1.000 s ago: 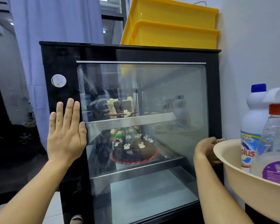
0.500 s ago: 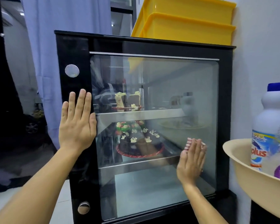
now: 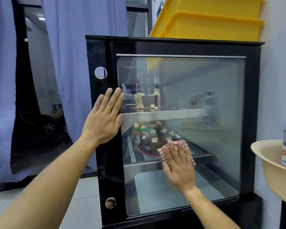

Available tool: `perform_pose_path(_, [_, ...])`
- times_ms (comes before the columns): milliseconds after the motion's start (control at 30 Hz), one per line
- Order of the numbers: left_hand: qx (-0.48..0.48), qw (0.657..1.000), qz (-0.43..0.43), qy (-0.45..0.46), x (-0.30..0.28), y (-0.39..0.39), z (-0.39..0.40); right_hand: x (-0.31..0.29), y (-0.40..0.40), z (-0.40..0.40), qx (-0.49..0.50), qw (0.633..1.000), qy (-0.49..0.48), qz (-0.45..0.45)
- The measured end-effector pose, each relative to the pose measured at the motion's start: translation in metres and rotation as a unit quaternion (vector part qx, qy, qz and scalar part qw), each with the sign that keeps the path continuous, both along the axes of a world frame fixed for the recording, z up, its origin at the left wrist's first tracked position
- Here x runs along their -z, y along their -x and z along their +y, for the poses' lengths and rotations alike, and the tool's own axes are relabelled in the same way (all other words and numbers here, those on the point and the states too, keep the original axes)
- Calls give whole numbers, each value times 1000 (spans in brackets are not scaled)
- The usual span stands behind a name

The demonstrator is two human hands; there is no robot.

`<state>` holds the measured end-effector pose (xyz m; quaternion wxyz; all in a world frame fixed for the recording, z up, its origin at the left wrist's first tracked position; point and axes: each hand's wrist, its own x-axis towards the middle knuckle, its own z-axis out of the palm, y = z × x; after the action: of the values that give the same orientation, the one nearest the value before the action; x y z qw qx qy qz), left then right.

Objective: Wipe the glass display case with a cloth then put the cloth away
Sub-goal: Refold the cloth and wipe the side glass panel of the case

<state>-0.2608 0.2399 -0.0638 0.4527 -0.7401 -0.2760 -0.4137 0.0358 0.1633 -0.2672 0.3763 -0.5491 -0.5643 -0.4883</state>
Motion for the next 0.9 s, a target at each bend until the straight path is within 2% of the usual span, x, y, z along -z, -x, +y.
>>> perform_pose_path(67, [-23, 989, 130, -63, -43, 18, 4, -37, -18, -1, 24, 981, -47, 189])
perform_pose_path(133, [-42, 980, 169, -99, -90, 29, 4, -95, 2, 4, 9, 929, -112, 353])
perform_pose_path(167, [-47, 980, 167, -94, -108, 30, 3, -122, 25, 8, 0, 911, -129, 393])
perform_pose_path(200, [-45, 983, 156, -81, -119, 30, 2, -140, 54, 12, -8, 911, -127, 392])
perform_pose_path(233, [-41, 986, 147, -70, -123, 29, 2, -145, 83, 17, -15, 931, -114, 346])
perform_pose_path(300, [-32, 991, 118, -58, -116, 25, 2, -121, 134, 27, -38, 984, -61, 161])
perform_pose_path(333, [-26, 994, 96, -50, -112, 23, 2, -98, 149, 30, -58, 996, -26, 61])
perform_pose_path(400, [-9, 998, 51, -24, -104, 23, -1, -48, 156, 29, -96, 990, 20, -103])
perform_pose_path(433, [1, 999, 40, -16, -103, 23, -1, -35, 148, 27, -102, 984, 23, -145])
perform_pose_path(500, [14, 999, 37, -6, -103, 22, -2, -37, 126, 27, -87, 988, 12, -130])
perform_pose_path(567, [16, 999, 36, -7, -102, 23, -1, -73, 117, 29, -46, 998, -45, 27])
perform_pose_path(633, [14, 999, 34, -15, -101, 22, 0, -126, 134, 33, -15, 974, -104, 199])
perform_pose_path(667, [14, 999, 36, -15, -101, 22, -1, -145, 152, 36, -18, 967, -107, 230])
perform_pose_path(700, [15, 999, 39, -12, -102, 23, -1, -153, 172, 39, -29, 972, -102, 210])
perform_pose_path(733, [17, 999, 41, -11, -102, 23, -1, -152, 190, 44, -45, 984, -90, 149])
perform_pose_path(800, [21, 999, 40, -11, -104, 24, -1, -129, 217, 50, -73, 996, -41, -24])
perform_pose_path(867, [17, 999, 41, -11, -104, 26, -1, -94, 216, 51, -83, 982, -7, -168])
perform_pose_path(900, [13, 999, 41, -13, -103, 25, 0, -78, 205, 50, -95, 974, 4, -208])
